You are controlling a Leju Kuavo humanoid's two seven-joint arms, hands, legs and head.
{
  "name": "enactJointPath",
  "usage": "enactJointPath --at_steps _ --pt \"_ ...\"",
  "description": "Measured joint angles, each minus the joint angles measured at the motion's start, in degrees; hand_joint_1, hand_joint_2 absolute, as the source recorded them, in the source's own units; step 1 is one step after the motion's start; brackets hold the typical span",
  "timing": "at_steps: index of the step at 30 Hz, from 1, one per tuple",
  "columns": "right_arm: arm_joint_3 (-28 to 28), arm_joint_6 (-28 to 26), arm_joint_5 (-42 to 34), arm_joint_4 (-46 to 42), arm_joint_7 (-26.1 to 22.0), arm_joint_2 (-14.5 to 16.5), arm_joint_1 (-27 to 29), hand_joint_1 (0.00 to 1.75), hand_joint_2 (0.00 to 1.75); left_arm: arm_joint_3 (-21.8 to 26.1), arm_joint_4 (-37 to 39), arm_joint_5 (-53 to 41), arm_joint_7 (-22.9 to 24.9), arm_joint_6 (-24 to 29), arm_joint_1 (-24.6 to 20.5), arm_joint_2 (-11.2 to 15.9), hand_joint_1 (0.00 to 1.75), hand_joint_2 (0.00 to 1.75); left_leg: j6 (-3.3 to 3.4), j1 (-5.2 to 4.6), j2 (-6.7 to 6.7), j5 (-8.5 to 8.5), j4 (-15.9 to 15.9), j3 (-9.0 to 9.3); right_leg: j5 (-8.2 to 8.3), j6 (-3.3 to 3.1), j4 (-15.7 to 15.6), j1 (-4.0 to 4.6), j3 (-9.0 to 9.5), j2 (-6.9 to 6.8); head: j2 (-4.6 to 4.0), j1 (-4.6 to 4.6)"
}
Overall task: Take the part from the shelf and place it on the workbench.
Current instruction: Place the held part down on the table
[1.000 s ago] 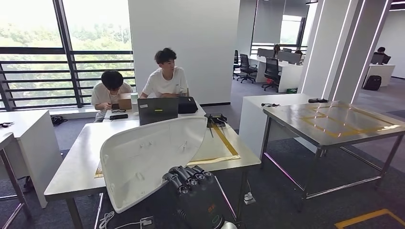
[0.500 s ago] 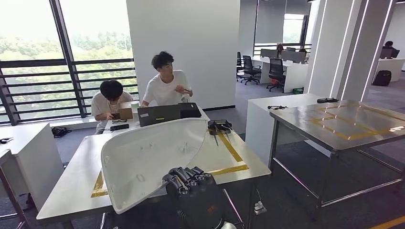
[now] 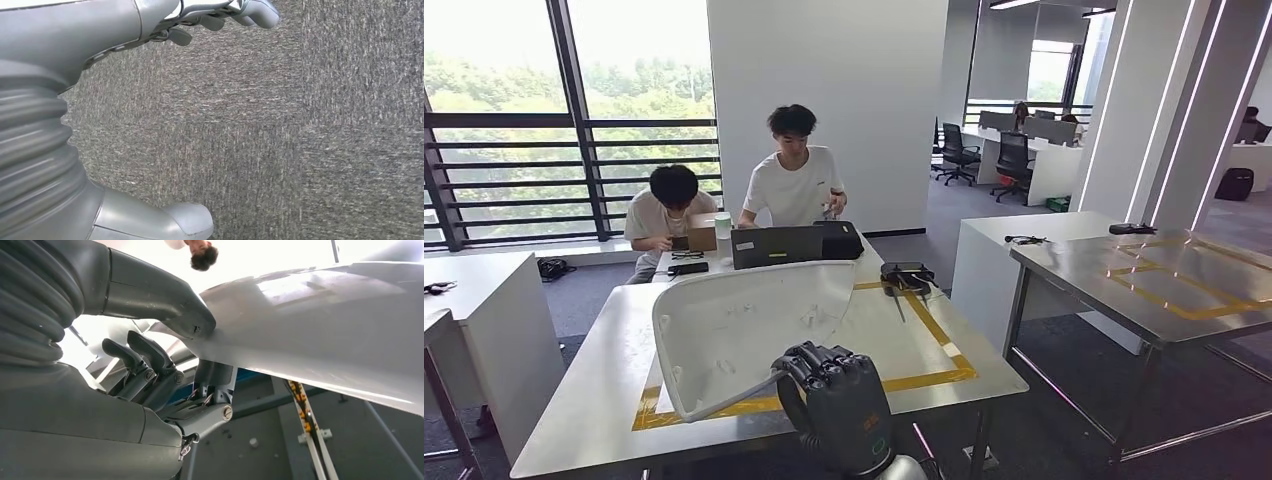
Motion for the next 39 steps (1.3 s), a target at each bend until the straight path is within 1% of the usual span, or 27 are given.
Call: enactJointPath --at_steps 1,2,3,5,6,7,8,11,13,15,17,18,19,20,22,23,25,26,28,30,32,33,34,36,37,38,39 --pt "0.00 0.20 -0.29 0.15 -0.04 -0.02 0.05 1.69 1.75 0.01 -0.01 -0.01 -0.01 0.00 0.04 0.02 0.00 1.75 -0.03 -0.02 0.02 -0.51 -0.01 0.55 -0.82 0.04 0.97 -0.01 -1.80 -0.04 0.00 0.02" --pt "0.00 0.36 -0.57 0.31 -0.08 -0.03 0.07 1.69 1.75 0.02 -0.01 -0.04 -0.03 0.00 0.08 0.03 0.00 1.75 -0.07 -0.04 0.08 -1.06 -0.02 1.19 -0.39 -0.03 0.09 0.00 -2.65 -0.09 0.00 0.06" --pt "0.00 0.47 -0.84 0.45 -0.11 -0.05 0.03 1.69 1.75 0.03 -0.01 -0.08 -0.04 0.00 0.11 0.04 0.00 1.75 -0.13 -0.08 0.21 -1.63 -0.02 1.92 1.44 -0.26 -2.60 0.05 -2.53 -0.20 0.00 0.08" --pt "0.00 0.51 -1.27 0.63 -0.15 -0.05 -0.06 1.69 1.75 0.03 0.00 -0.21 -0.02 0.00 0.14 -0.01 0.00 1.75 -0.31 -0.20 0.58 -2.81 0.00 3.36 7.37 -1.10 -10.27 0.44 -0.74 -1.14 0.00 0.06" --pt "0.01 0.58 -1.50 0.71 -0.17 -0.04 -0.14 1.69 1.75 0.03 0.00 -0.30 0.02 0.00 0.15 -0.02 0.00 1.75 -0.55 -0.27 0.79 -3.43 -0.03 3.91 9.36 -1.46 -13.11 0.67 0.09 -1.71 0.00 0.03" --pt "0.01 0.65 -1.69 0.76 -0.18 -0.01 -0.24 1.69 1.75 0.04 0.00 -0.38 0.08 0.01 0.16 -0.03 0.00 1.75 -0.87 -0.31 1.04 -4.00 -0.24 4.40 10.46 -1.78 -14.76 0.92 0.78 -2.13 0.00 -0.03" --pt "0.00 0.68 -1.87 0.82 -0.18 0.01 -0.38 1.69 1.75 0.04 -0.01 -0.44 0.12 0.01 0.15 -0.02 0.00 1.75 -1.30 -0.35 1.25 -4.23 -0.18 5.00 10.56 -2.04 -15.35 1.04 1.18 -2.12 0.00 -0.07" --pt "-0.03 0.59 -2.28 0.97 -0.19 0.20 -1.05 1.69 1.75 0.07 -0.08 -0.47 0.13 0.02 -0.09 0.16 0.00 1.75 -2.47 -0.31 1.44 -3.70 2.52 5.07 10.05 -3.03 -16.07 0.63 3.21 -1.00 0.00 -0.13" --pt "-0.01 0.51 -2.41 1.09 -0.27 0.49 -1.35 1.69 1.75 0.05 -0.09 -0.47 0.05 0.02 -0.36 0.22 0.00 1.75 -2.96 -0.14 0.93 -4.31 8.53 1.34 9.43 -3.61 -16.25 0.31 4.41 -0.36 -0.01 -0.28" --pt "0.01 0.47 -2.50 1.35 -0.38 0.70 -1.31 1.69 1.75 0.04 -0.07 -0.47 0.02 0.02 -0.35 0.31 0.00 1.75 -3.45 0.06 0.53 -7.34 14.65 -3.72 8.47 -3.78 -16.25 0.20 5.26 0.51 0.00 -0.43" --pt "0.02 0.47 -2.55 1.62 -0.44 0.83 -1.16 1.69 1.75 0.05 -0.07 -0.47 0.03 0.02 -0.13 0.44 0.00 1.75 -3.79 0.18 0.45 -9.43 15.60 -6.67 7.44 -3.61 -16.22 0.08 6.37 1.52 0.01 -0.48" --pt "0.02 0.46 -2.55 1.69 -0.44 0.89 -1.15 1.69 1.75 0.05 -0.07 -0.47 0.02 0.02 -0.06 0.49 0.00 1.75 -3.81 0.23 0.38 -8.47 13.50 -6.92 6.86 -3.44 -16.20 -0.02 7.09 2.02 0.01 -0.50" --pt "0.02 0.46 -2.53 1.73 -0.43 0.98 -1.15 1.69 1.75 0.05 -0.07 -0.47 0.01 0.02 -0.01 0.53 0.00 1.75 -3.87 0.31 0.13 -6.00 10.09 -6.53 6.23 -3.25 -16.17 -0.12 7.86 2.44 0.00 -0.52" --pt "0.02 0.44 -2.47 1.75 -0.42 1.08 -1.16 1.69 1.75 0.05 -0.07 -0.47 -0.01 0.02 0.11 0.57 0.00 1.75 -3.92 0.42 -0.32 -2.14 6.14 -5.97 5.54 -3.02 -16.10 -0.17 8.49 2.76 0.00 -0.56" --pt "0.06 0.32 -2.19 1.75 -0.32 1.30 -1.16 1.69 1.75 0.04 -0.04 -0.47 -0.07 0.03 0.25 0.61 0.00 1.75 -3.47 0.35 -0.91 2.96 1.01 -5.01 4.38 -2.42 -16.14 -0.16 9.26 3.40 0.00 -0.65" --pt "0.07 0.22 -2.03 1.75 -0.21 1.36 -1.17 1.69 1.75 0.04 -0.03 -0.47 -0.10 0.04 0.30 0.61 0.00 1.75 -3.02 0.29 -0.98 4.00 0.13 -4.82 4.11 -2.05 -16.05 -0.14 9.43 3.65 0.00 -0.60" --pt "0.06 0.02 -1.80 1.71 -0.04 1.38 -1.20 1.69 1.75 0.05 -0.03 -0.47 -0.19 0.06 0.25 0.55 0.00 1.75 -1.99 0.26 -0.64 3.54 0.01 -4.02 4.21 -1.44 -15.46 -0.09 9.44 3.75 0.01 -0.38" --pt "0.04 -0.05 -1.78 1.71 -0.02 1.37 -1.23 1.69 1.75 0.05 -0.04 -0.47 -0.24 0.07 0.26 0.51 0.00 1.75 -1.52 0.37 -0.52 3.33 -0.12 -3.54 4.59 -1.19 -13.98 -0.04 8.83 3.25 0.00 -0.30" --pt "0.03 -0.32 -1.56 1.69 -0.02 1.37 -1.33 1.69 1.75 0.05 -0.05 -0.47 -0.31 0.07 0.26 0.47 0.00 1.75 -0.77 0.48 -0.29 2.52 -0.28 -2.41 4.34 -0.66 -8.31 0.03 5.35 1.60 -0.01 -0.14" --pt "0.04 -0.98 -0.89 1.71 0.23 1.36 -1.20 1.69 1.75 0.05 -0.05 -0.47 -0.31 0.07 0.28 0.52 0.00 1.75 -0.45 0.45 -0.14 1.42 -0.31 -1.34 1.57 -0.18 -1.37 -0.01 0.14 0.31 -0.01 0.01" --pt "0.05 -1.77 0.06 1.74 0.64 1.32 -0.94 1.69 1.75 0.07 -0.05 -0.47 -0.30 0.07 0.33 0.52 0.00 1.75 -0.48 0.42 -0.06 0.20 -0.31 0.00 -0.71 -0.07 0.92 -0.05 -3.32 -0.02 0.00 0.04" --pt "0.06 -2.15 0.54 1.75 0.78 1.30 -0.89 1.69 1.75 0.07 -0.05 -0.47 -0.30 0.07 0.34 0.52 0.00 1.75 -0.54 0.39 -0.03 -0.46 -0.31 0.82 -0.13 -0.18 -0.68 -0.04 -3.66 -0.08 0.00 0.08" --pt "0.07 -2.51 0.99 1.76 0.86 1.27 -0.89 1.69 1.75 0.08 -0.05 -0.48 -0.29 0.08 0.34 0.52 0.00 1.75 -0.62 0.33 0.00 -1.13 -0.31 1.71 1.93 -0.45 -3.92 0.04 -3.15 -0.14 0.00 0.09" --pt "0.11 -3.22 1.81 1.85 0.94 1.19 -0.89 1.69 1.75 0.07 -0.02 -0.50 -0.24 0.09 0.34 0.38 0.00 1.75 -0.88 0.17 0.07 -2.52 -0.32 3.20 8.58 -1.35 -11.82 0.46 -1.38 -0.50 0.00 0.09" --pt "0.14 -3.52 2.12 1.90 1.00 1.15 -0.88 1.69 1.75 0.07 -0.01 -0.53 -0.21 0.09 0.30 0.31 0.00 1.75 -1.12 0.06 0.10 -3.18 -0.38 3.76 11.03 -1.75 -14.46 0.72 -0.64 -0.60 0.00 0.00" --pt "0.16 -3.77 2.40 1.95 1.07 1.11 -0.86 1.69 1.75 0.07 0.01 -0.56 -0.18 0.10 0.26 0.24 0.00 1.75 -1.42 -0.01 0.13 -3.62 -0.34 4.31 12.46 -2.06 -15.91 0.88 -0.22 -0.59 0.00 -0.03" --pt "0.17 -3.97 2.63 1.98 1.15 1.08 -0.88 1.69 1.75 0.08 -0.01 -0.59 -0.15 0.11 0.17 0.25 0.00 1.75 -1.80 -0.11 0.13 -3.75 -0.16 4.74 12.51 -2.27 -16.22 0.97 0.07 -0.42 0.00 -0.07"
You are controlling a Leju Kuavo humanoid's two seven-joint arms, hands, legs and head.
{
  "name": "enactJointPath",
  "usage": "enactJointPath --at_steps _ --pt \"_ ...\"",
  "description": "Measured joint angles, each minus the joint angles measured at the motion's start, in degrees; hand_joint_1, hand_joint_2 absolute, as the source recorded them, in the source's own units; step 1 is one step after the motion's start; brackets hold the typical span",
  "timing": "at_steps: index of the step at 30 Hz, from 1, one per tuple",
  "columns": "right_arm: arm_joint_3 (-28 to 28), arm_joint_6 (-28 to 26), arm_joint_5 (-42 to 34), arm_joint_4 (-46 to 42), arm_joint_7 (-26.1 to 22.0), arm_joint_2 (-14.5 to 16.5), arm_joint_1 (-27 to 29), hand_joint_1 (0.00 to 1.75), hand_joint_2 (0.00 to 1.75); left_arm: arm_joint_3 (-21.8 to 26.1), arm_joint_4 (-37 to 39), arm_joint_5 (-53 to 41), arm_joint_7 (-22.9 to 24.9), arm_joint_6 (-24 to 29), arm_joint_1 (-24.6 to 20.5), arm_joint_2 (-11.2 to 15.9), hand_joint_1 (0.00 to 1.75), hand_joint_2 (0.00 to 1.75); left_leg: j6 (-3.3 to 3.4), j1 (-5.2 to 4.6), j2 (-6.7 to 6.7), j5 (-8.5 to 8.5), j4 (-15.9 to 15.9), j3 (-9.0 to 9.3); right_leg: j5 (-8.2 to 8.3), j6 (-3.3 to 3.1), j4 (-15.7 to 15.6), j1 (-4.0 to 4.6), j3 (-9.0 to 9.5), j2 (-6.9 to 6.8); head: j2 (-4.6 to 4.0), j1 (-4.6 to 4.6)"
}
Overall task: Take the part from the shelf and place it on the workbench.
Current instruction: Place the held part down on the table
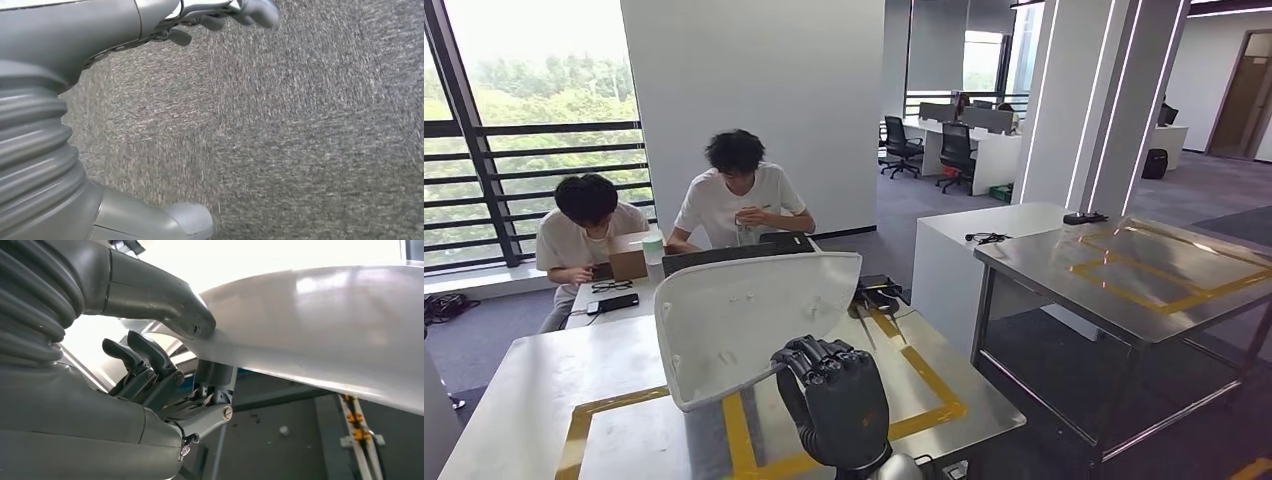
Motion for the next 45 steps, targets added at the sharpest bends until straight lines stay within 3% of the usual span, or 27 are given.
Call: enactJointPath --at_steps 2,4,6,8,9,10,12,13,14,17,19,22,23,24,25,27,28,30,33,35,37,39,40,42,43,45 --pt "0.01 -0.29 0.31 -0.07 0.07 0.02 -0.04 1.69 1.75 0.00 -0.03 -0.04 0.04 0.01 -0.19 0.09 0.00 1.75 -0.71 -0.03 0.05 0.56 2.03 -0.44 -0.46 -0.65 -0.27 -0.31 1.17 0.36 0.00 0.01" --pt "0.03 -0.56 0.62 -0.14 0.10 0.07 -0.02 1.69 1.75 -0.01 -0.03 -0.13 0.13 0.00 -0.43 0.13 0.00 1.75 -1.33 0.02 0.05 0.47 7.34 -3.51 -1.31 -1.32 -0.47 -0.61 2.57 0.47 0.01 -0.18" --pt "0.05 -0.63 0.99 -0.14 0.22 0.08 0.21 1.69 1.75 -0.02 -0.02 -0.31 0.20 -0.01 -0.56 0.16 0.00 1.75 -1.76 0.17 0.03 -2.33 13.56 -8.01 -2.34 -1.64 -0.51 -0.70 3.59 0.57 0.01 -0.38" --pt "0.08 -0.55 1.20 -0.14 0.38 0.09 0.55 1.69 1.75 -0.01 -0.03 -0.50 0.28 -0.01 -0.53 0.25 0.00 1.75 -1.90 0.26 0.04 -5.11 16.07 -11.37 -3.41 -1.54 -0.38 -0.80 4.62 0.86 0.00 -0.41" --pt "0.08 -0.49 1.24 -0.14 0.48 0.09 0.67 1.69 1.75 -0.01 -0.03 -0.58 0.32 -0.01 -0.52 0.26 0.00 1.75 -1.90 0.29 0.04 -4.77 14.95 -11.87 -4.02 -1.39 -0.26 -0.90 5.26 0.99 0.00 -0.41" --pt "0.09 -0.40 1.28 -0.14 0.54 0.09 0.73 1.69 1.75 0.00 -0.03 -0.66 0.35 -0.01 -0.53 0.27 0.00 1.75 -1.91 0.34 0.05 -2.88 12.21 -11.58 -4.70 -1.18 -0.10 -1.03 5.97 1.07 0.00 -0.42" --pt "0.10 -0.09 1.19 -0.07 0.28 0.13 0.73 1.69 1.75 -0.01 -0.02 -0.81 0.41 -0.01 -0.54 0.27 0.00 1.75 -1.97 0.50 0.06 3.13 4.99 -10.08 -6.12 -0.61 0.36 -1.15 7.10 1.15 0.00 -0.51" --pt "0.12 0.10 1.10 0.00 -0.02 0.16 0.64 1.69 1.75 -0.01 -0.01 -0.90 0.46 -0.02 -0.60 0.26 0.00 1.75 -1.68 0.49 0.07 5.13 2.51 -9.53 -6.69 -0.26 0.51 -1.12 7.40 1.21 -0.01 -0.55" --pt "0.17 0.29 0.98 0.08 -0.41 0.19 0.51 1.69 1.75 -0.02 0.01 -0.97 0.52 -0.03 -0.66 0.25 0.00 1.75 -1.26 0.45 0.05 6.26 1.23 -9.30 -7.10 0.11 0.58 -1.04 7.55 1.26 0.00 -0.54" --pt "0.43 0.53 0.83 0.33 -1.28 0.31 -0.03 1.69 1.75 -0.02 0.01 -1.05 0.51 -0.05 -0.88 0.15 0.00 1.75 0.26 0.45 -0.06 6.22 0.92 -8.61 -7.46 1.02 1.23 -0.94 7.67 1.22 0.01 -0.35" --pt "0.67 0.55 0.75 0.62 -1.67 0.40 -0.63 1.69 1.75 -0.02 0.01 -1.10 0.47 -0.05 -0.96 0.05 0.00 1.75 0.92 0.60 -0.12 5.72 0.86 -7.77 -8.06 1.52 4.98 -1.02 5.76 0.77 0.00 -0.12" --pt "1.20 0.82 0.27 1.63 -2.48 0.68 -1.33 1.69 1.75 -0.02 -0.03 -1.15 0.52 -0.05 -1.06 0.03 0.00 1.75 1.35 0.52 -0.12 4.50 0.82 -6.63 -11.71 2.19 15.63 -1.11 -1.36 0.29 0.00 0.11" --pt "1.42 1.02 0.04 2.09 -2.76 0.79 -1.44 1.69 1.75 -0.02 -0.04 -1.15 0.58 -0.05 -1.06 0.02 0.00 1.75 1.37 0.46 -0.15 4.04 0.83 -6.14 -12.33 2.14 17.41 -1.10 -3.14 0.26 0.00 0.17" --pt "1.63 1.19 -0.16 2.61 -2.98 0.92 -1.64 1.69 1.75 -0.02 -0.04 -1.15 0.63 -0.05 -1.06 -0.01 0.00 1.75 1.35 0.39 -0.18 3.55 0.83 -5.54 -11.70 1.94 17.06 -1.05 -3.88 0.25 0.00 0.23" --pt "1.83 1.33 -0.34 3.13 -3.20 1.07 -2.01 1.69 1.75 -0.02 -0.04 -1.15 0.67 -0.05 -1.07 -0.06 0.00 1.75 1.32 0.30 -0.20 3.03 0.83 -4.83 -9.77 1.60 14.61 -0.93 -3.57 0.25 0.00 0.27" --pt "2.24 1.49 -0.67 4.28 -3.52 1.41 -3.21 1.69 1.75 -0.02 -0.02 -1.13 0.70 -0.05 -1.09 -0.29 0.00 1.75 1.19 0.09 -0.22 2.00 0.80 -3.36 -4.21 0.44 6.58 -0.40 -1.24 0.20 0.00 0.27" --pt "2.45 1.62 -0.82 4.98 -3.68 1.61 -3.96 1.69 1.75 -0.02 -0.01 -1.10 0.72 -0.05 -1.12 -0.41 0.00 1.75 1.00 0.00 -0.24 1.53 0.73 -2.87 -2.81 -0.07 3.42 -0.09 -0.24 0.21 0.00 0.26" --pt "2.86 1.92 -1.24 6.61 -4.06 2.21 -5.47 1.69 1.75 -0.01 0.01 -1.01 0.79 -0.05 -1.17 -0.57 0.00 1.75 0.39 -0.11 -0.16 0.98 0.68 -2.34 -2.20 -0.66 0.97 0.25 0.70 0.29 0.00 0.15" --pt "3.31 2.19 -2.05 9.39 -4.50 3.49 -7.97 1.69 1.75 0.02 -0.03 -0.88 0.84 -0.06 -1.31 -0.62 0.00 1.75 -0.51 -0.20 -0.02 0.72 1.88 -1.88 -2.13 -1.29 0.09 -0.16 2.44 0.36 0.00 0.08" --pt "3.51 2.27 -2.49 11.30 -4.78 4.37 -9.66 1.69 1.75 0.01 -0.04 -0.86 0.84 -0.08 -1.56 -0.67 0.00 1.75 -0.99 -0.06 -0.06 -0.17 6.37 -4.37 -2.46 -1.79 -0.25 -0.41 3.59 0.32 0.00 -0.12" --pt "3.87 2.28 -2.76 13.20 -5.10 5.07 -10.81 1.69 1.75 0.00 -0.04 -0.87 0.86 -0.08 -1.64 -0.65 0.00 1.75 -1.63 0.07 -0.08 -2.21 12.68 -9.04 -3.07 -2.04 -0.23 -0.42 4.11 0.35 0.00 -0.25" --pt "4.41 2.34 -2.85 15.33 -5.25 5.76 -11.54 1.69 1.75 0.01 -0.05 -0.90 0.94 -0.10 -1.48 -0.59 0.00 1.75 -2.07 0.20 -0.07 -3.24 14.80 -12.29 -3.92 -1.96 -0.09 -0.47 4.82 0.50 0.00 -0.30" --pt "4.63 2.39 -2.89 16.49 -5.26 6.13 -12.04 1.69 1.75 0.02 -0.05 -0.95 0.99 -0.14 -1.42 -0.58 0.00 1.75 -2.16 0.26 -0.06 -2.03 13.32 -12.64 -4.44 -1.83 0.06 -0.53 5.30 0.57 0.00 -0.33" --pt "4.92 2.50 -3.06 18.68 -5.28 6.92 -13.34 1.69 1.75 0.02 -0.04 -1.07 1.03 -0.19 -1.41 -0.60 0.00 1.75 -2.22 0.40 -0.05 3.52 6.73 -11.36 -5.57 -1.39 0.48 -0.66 6.25 0.62 0.00 -0.38" --pt "5.06 2.52 -3.14 19.64 -5.32 7.27 -14.06 1.69 1.75 0.02 -0.02 -1.11 1.03 -0.23 -1.44 -0.62 0.00 1.75 -1.95 0.39 -0.05 5.33 3.79 -10.69 -6.06 -1.10 0.75 -0.66 6.51 0.66 0.00 -0.46" --pt "5.39 2.58 -3.22 21.15 -5.39 7.77 -15.18 1.69 1.75 0.01 0.01 -1.16 1.07 -0.28 -1.54 -0.68 0.00 1.75 -1.01 0.27 -0.05 6.88 1.37 -10.01 -6.77 -0.49 1.05 -0.52 6.58 0.73 0.00 -0.46"
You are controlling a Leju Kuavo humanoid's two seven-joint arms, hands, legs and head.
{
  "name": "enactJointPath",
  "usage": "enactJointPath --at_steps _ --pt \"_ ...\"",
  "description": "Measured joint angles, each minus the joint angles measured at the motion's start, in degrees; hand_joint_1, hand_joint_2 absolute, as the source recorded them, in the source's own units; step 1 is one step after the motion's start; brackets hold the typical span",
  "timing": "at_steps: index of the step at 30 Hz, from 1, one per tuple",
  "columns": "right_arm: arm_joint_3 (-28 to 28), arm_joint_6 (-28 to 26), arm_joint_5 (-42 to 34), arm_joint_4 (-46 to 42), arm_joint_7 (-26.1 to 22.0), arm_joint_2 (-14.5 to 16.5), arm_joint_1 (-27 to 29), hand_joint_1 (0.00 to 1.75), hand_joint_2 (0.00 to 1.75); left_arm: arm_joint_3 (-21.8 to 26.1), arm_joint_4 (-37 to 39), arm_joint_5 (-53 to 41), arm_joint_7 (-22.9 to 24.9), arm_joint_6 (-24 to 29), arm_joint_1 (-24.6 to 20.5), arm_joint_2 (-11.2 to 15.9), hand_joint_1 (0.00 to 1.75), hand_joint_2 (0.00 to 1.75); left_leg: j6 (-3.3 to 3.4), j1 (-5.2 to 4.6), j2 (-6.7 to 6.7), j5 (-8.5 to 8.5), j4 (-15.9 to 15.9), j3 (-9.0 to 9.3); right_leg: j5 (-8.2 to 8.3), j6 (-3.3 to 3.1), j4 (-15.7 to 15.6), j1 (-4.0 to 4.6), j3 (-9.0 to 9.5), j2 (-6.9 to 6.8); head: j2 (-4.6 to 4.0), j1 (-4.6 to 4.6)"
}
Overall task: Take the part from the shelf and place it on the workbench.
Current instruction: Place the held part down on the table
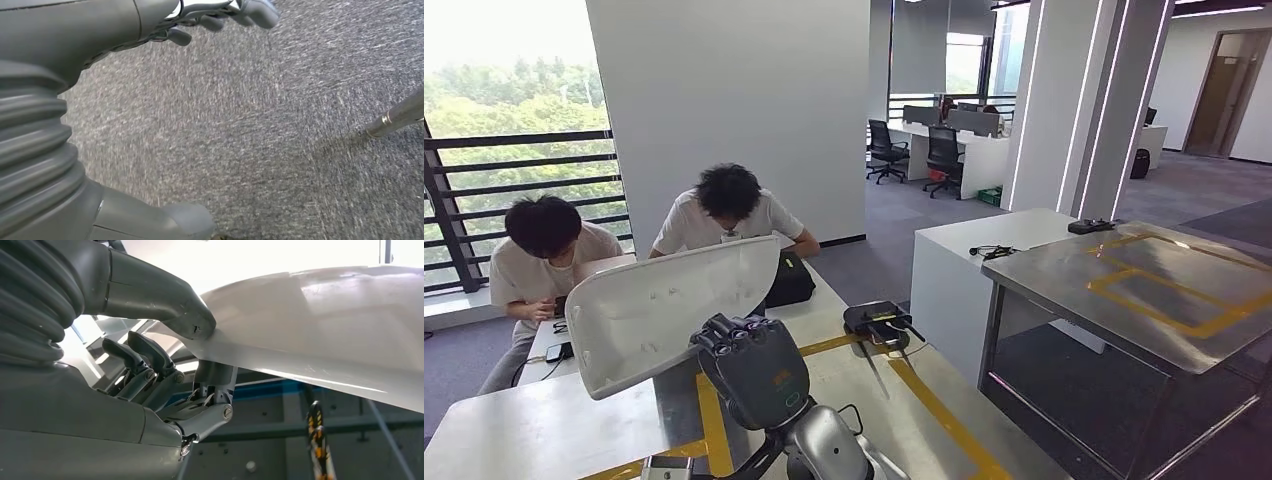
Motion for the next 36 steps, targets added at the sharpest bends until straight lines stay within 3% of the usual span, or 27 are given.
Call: enactJointPath --at_steps 3,4,5,7,8,9,10,12,14,15,19,26,36 --pt "0.50 0.03 -0.04 1.33 -0.02 0.33 -0.93 1.69 1.75 -0.01 0.02 -0.01 0.02 -0.03 -0.07 -0.16 0.00 1.75 1.31 0.17 -0.07 -0.07 0.08 0.42 -0.86 0.84 0.40 0.14 -0.07 -0.01 0.01 0.23" --pt "0.63 0.00 -0.06 1.64 -0.02 0.40 -1.28 1.69 1.75 -0.01 0.01 -0.01 0.00 -0.03 -0.10 -0.22 0.00 1.75 1.65 0.30 -0.07 -0.21 0.01 0.64 -1.63 1.18 1.83 0.12 -0.72 -0.10 -0.01 0.30" --pt "0.75 -0.03 -0.10 1.96 -0.03 0.45 -1.61 1.69 1.75 -0.01 -0.01 -0.01 -0.02 -0.03 -0.13 -0.27 0.00 1.75 1.95 0.40 -0.05 -0.40 -0.06 0.87 -2.78 1.52 4.48 0.01 -2.12 -0.20 -0.01 0.43" --pt "1.00 -0.02 -0.20 2.82 -0.03 0.56 -1.97 1.69 1.75 -0.01 -0.03 -0.02 -0.04 -0.03 -0.17 -0.26 0.00 1.75 2.33 0.40 -0.04 -0.88 -0.06 1.20 -5.38 2.00 12.44 -0.25 -6.86 -0.40 -0.01 0.59" --pt "1.13 0.09 -0.29 3.40 0.02 0.62 -2.03 1.69 1.75 -0.01 -0.04 -0.03 -0.03 -0.04 -0.16 -0.26 0.00 1.75 2.36 0.39 -0.05 -1.11 -0.06 1.39 -5.91 2.07 15.64 -0.34 -9.17 -0.45 0.00 0.66" --pt "1.27 0.29 -0.38 4.09 0.14 0.75 -2.13 1.69 1.75 -0.01 -0.04 -0.03 -0.01 -0.04 -0.16 -0.28 0.00 1.75 2.35 0.38 -0.08 -1.37 -0.06 1.68 -5.30 2.03 16.96 -0.37 -10.64 -0.47 0.00 0.67" --pt "1.41 0.53 -0.47 4.84 0.27 0.97 -2.38 1.69 1.75 -0.01 -0.04 -0.03 0.03 -0.05 -0.17 -0.32 0.00 1.75 2.30 0.37 -0.11 -1.65 -0.06 2.06 -3.51 1.86 15.86 -0.35 -10.91 -0.49 0.00 0.73" --pt "1.65 0.85 -0.72 6.52 0.61 1.57 -3.37 1.69 1.75 -0.01 -0.03 -0.03 0.12 -0.05 -0.25 -0.47 0.00 1.75 2.09 0.34 -0.17 -2.30 -0.08 3.01 1.90 1.14 8.13 -0.14 -8.49 -0.52 0.00 0.80" --pt "1.77 0.95 -1.09 8.50 0.90 2.27 -4.88 1.69 1.75 -0.01 -0.03 -0.03 0.19 0.04 -0.41 -0.67 0.00 1.75 1.61 0.23 -0.19 -2.82 -0.07 3.49 4.72 0.35 1.43 0.30 -5.77 -0.58 0.00 0.77" --pt "1.78 1.00 -1.32 9.60 1.09 2.64 -5.61 1.69 1.75 -0.01 -0.03 -0.02 0.29 0.26 -0.45 -0.73 0.00 1.75 1.43 0.14 -0.18 -3.02 -0.03 3.51 4.95 0.27 0.01 0.42 -5.17 -0.56 0.00 0.81" --pt "1.73 1.23 -2.34 14.67 2.25 3.87 -7.62 1.69 1.75 -0.01 0.00 -0.03 0.79 2.21 -0.44 -0.90 0.00 1.75 1.42 0.12 -0.04 -3.18 -0.41 3.85 4.66 0.88 -0.55 0.48 -4.74 -0.32 0.01 0.78" --pt "-0.15 3.46 -4.62 22.55 6.51 4.20 -8.21 1.69 1.75 -0.03 0.01 -0.49 -2.76 2.62 -0.57 -0.98 0.00 1.75 0.73 0.12 -0.03 -3.15 -1.26 4.50 4.30 0.29 -0.55 0.50 -4.59 -0.32 0.00 0.78" --pt "-2.41 8.56 -5.69 29.31 10.17 2.51 -0.46 1.69 1.75 -0.09 0.03 -0.58 -3.86 2.77 -1.01 -1.06 0.00 1.75 0.44 0.12 -0.04 -3.23 -1.34 4.59 4.21 0.18 -0.56 0.49 -4.48 -0.32 0.00 0.75"
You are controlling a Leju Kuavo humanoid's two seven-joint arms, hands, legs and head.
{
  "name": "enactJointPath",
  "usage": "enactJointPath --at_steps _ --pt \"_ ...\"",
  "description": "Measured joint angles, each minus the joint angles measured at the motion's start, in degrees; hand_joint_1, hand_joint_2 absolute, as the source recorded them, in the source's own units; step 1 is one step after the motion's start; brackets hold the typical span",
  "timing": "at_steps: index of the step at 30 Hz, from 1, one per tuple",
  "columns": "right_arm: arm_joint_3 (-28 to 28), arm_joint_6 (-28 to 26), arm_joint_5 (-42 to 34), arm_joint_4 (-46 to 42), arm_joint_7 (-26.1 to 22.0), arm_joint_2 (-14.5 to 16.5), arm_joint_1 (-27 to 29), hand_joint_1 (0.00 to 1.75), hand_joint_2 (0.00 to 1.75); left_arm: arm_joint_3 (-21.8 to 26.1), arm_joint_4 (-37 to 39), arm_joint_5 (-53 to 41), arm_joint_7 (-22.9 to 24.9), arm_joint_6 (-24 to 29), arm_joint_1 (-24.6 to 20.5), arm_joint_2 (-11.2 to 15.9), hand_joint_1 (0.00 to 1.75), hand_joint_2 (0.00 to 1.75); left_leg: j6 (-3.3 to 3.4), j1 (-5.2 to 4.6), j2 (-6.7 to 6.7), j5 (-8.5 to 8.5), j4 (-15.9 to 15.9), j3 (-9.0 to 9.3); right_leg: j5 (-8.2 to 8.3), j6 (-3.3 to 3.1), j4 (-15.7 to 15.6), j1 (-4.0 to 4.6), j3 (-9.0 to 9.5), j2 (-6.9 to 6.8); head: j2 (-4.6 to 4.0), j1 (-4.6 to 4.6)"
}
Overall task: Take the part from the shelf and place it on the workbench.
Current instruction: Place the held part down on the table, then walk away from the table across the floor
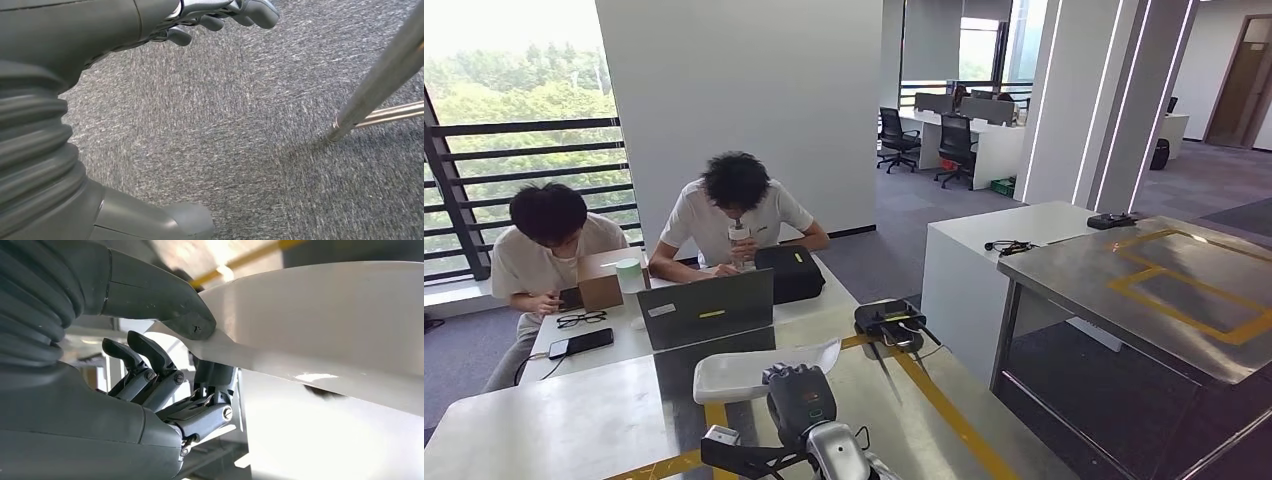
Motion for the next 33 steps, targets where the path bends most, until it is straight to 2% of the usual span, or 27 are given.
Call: enactJointPath --at_steps 7,12,16,18,22,29,33 --pt "-0.93 2.34 -0.77 1.99 0.99 -0.78 5.58 1.69 1.75 0.01 0.00 0.07 -0.31 0.64 0.06 0.00 0.00 1.75 0.03 -0.03 0.00 -0.08 0.01 -0.05 -0.03 0.00 -0.06 -0.03 0.00 0.00 0.00 0.18" --pt "-1.62 3.24 -1.01 2.81 1.20 -1.15 7.59 1.69 1.75 -0.03 0.00 0.03 -0.63 1.02 0.06 0.01 0.00 1.75 0.05 -0.04 0.01 -0.13 0.01 -0.05 -0.06 0.00 -0.07 -0.04 0.00 0.01 0.00 0.44" --pt "-1.79 3.52 -1.38 3.17 1.24 -1.50 8.64 0.00 0.00 -0.18 0.00 -0.22 -0.56 1.13 0.06 -0.01 0.00 1.75 0.06 -0.04 0.01 -0.14 0.01 -0.05 -0.07 0.01 -0.08 -0.04 0.00 0.00 0.01 1.31" --pt "-2.13 3.32 -1.71 3.22 1.13 -1.71 9.02 0.00 0.00 -0.24 0.00 -0.09 -0.60 1.56 0.06 0.00 0.00 1.75 0.07 -0.04 0.01 -0.14 0.01 -0.05 -0.08 0.01 -0.08 -0.03 0.00 0.01 0.01 1.82" --pt "-3.01 1.93 -2.04 3.22 -0.09 -2.08 9.36 0.00 0.00 -0.21 0.00 0.76 -0.73 2.98 0.07 0.02 0.00 0.00 0.07 -0.04 0.01 -0.15 0.01 -0.06 -0.08 0.01 -0.08 -0.04 0.00 0.01 0.01 2.43" --pt "-3.10 -1.77 -0.21 3.18 -1.84 -2.29 9.09 0.00 0.00 -0.15 0.00 1.56 1.89 2.87 0.07 0.04 0.00 0.00 0.07 -0.04 0.01 -0.16 0.00 -0.07 -0.09 0.01 -0.07 -0.04 0.00 0.00 0.01 3.15" --pt "-3.09 -7.23 1.95 2.49 -2.86 -2.30 8.27 0.00 0.00 -0.10 0.00 1.77 4.84 2.62 0.09 0.06 0.00 0.00 0.07 -0.04 0.01 -0.16 0.01 -0.09 -0.09 0.01 -0.07 -0.04 0.00 0.00 0.02 3.32"
